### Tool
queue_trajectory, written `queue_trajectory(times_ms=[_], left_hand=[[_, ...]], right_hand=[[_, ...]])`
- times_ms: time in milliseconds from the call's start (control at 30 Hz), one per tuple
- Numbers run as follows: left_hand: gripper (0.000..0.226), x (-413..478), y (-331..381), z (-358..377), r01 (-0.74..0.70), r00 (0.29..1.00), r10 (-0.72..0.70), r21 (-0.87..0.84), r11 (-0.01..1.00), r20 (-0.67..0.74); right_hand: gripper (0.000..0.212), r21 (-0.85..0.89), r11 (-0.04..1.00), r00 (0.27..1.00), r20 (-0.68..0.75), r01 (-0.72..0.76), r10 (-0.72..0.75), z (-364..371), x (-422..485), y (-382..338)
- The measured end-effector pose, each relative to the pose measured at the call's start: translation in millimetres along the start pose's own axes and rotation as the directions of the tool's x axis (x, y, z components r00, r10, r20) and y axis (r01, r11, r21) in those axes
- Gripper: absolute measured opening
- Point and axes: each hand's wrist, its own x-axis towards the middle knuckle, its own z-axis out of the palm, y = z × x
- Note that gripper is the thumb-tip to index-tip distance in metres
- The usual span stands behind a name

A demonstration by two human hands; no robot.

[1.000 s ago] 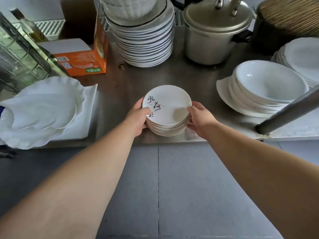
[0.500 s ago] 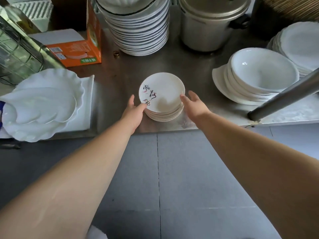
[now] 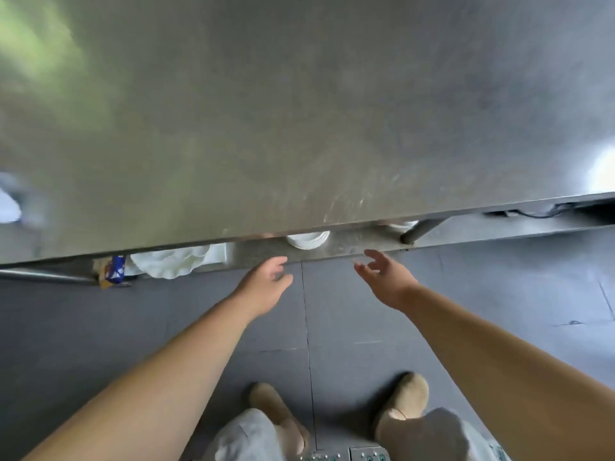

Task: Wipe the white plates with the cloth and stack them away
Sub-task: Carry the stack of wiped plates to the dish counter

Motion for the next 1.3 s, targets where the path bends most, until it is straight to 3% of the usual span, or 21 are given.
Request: queue_trajectory(times_ms=[100, 233, 400, 633, 933, 1200, 1300], left_hand=[[0.049, -74, 64, -27, -0.044, 0.996, 0.034, 0.115, 0.992, 0.087], [0.046, -154, 149, -59, -0.143, 0.979, 0.103, 0.235, 0.962, 0.173], [0.04, -212, 246, -80, -0.283, 0.959, 0.272, 0.17, 0.944, 0.084], [0.039, -241, 351, -65, -0.436, 0.897, 0.442, 0.138, 0.889, -0.018], [0.041, -247, 470, 35, -0.55, 0.833, 0.552, 0.148, 0.822, 0.028], [0.042, -232, 577, 148, -0.663, 0.749, 0.633, 0.201, 0.721, 0.196], [0.042, -212, 620, 185, -0.701, 0.713, 0.647, 0.236, 0.673, 0.272]], right_hand=[[0.059, -0.065, 0.998, 1.0, 0.002, 0.016, -0.016, -54, -76, -35], [0.052, -0.182, 0.974, 0.99, -0.017, 0.135, -0.14, -126, -156, -80], [0.045, -0.164, 0.951, 0.946, -0.148, 0.263, -0.288, -216, -228, -114], [0.059, -0.128, 0.919, 0.856, -0.333, 0.374, -0.395, -310, -282, -102], [0.061, -0.12, 0.923, 0.77, -0.517, 0.366, -0.373, -409, -330, -20], [0.066, -0.051, 0.972, 0.725, -0.657, 0.231, -0.207, -497, -349, 78], [0.077, 0.029, 0.982, 0.694, -0.711, 0.187, -0.111, -528, -352, 113]])
